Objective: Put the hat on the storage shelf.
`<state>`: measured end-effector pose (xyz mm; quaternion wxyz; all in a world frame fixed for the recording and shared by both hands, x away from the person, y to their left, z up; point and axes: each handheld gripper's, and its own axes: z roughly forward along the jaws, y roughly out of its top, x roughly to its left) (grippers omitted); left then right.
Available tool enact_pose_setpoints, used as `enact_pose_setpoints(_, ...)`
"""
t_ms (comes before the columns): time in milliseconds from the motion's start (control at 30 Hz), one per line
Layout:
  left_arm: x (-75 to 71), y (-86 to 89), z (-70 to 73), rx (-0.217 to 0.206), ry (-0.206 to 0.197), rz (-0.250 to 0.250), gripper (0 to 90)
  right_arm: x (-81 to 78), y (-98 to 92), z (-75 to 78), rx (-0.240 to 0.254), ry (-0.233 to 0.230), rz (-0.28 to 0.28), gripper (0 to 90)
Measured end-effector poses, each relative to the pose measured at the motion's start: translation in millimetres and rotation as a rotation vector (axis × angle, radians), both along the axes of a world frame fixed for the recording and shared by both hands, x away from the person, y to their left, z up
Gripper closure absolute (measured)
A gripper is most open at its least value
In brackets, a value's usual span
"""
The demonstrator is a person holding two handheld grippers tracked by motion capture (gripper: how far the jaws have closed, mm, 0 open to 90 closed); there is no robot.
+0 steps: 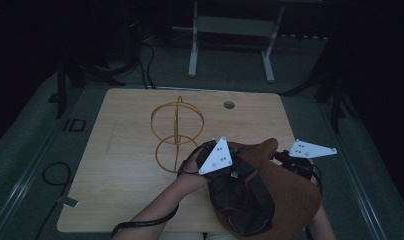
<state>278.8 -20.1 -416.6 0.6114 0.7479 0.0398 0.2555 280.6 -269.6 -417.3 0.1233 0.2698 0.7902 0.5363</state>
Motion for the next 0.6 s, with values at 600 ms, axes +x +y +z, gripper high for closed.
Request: enact_pose_setpoints(600, -4.1, -19.1, 9.2, 0.021, -0.063, 0.066, 86.8, 12.9, 15.0, 4.8, 0.106, 0.041, 0.152, 56.0)
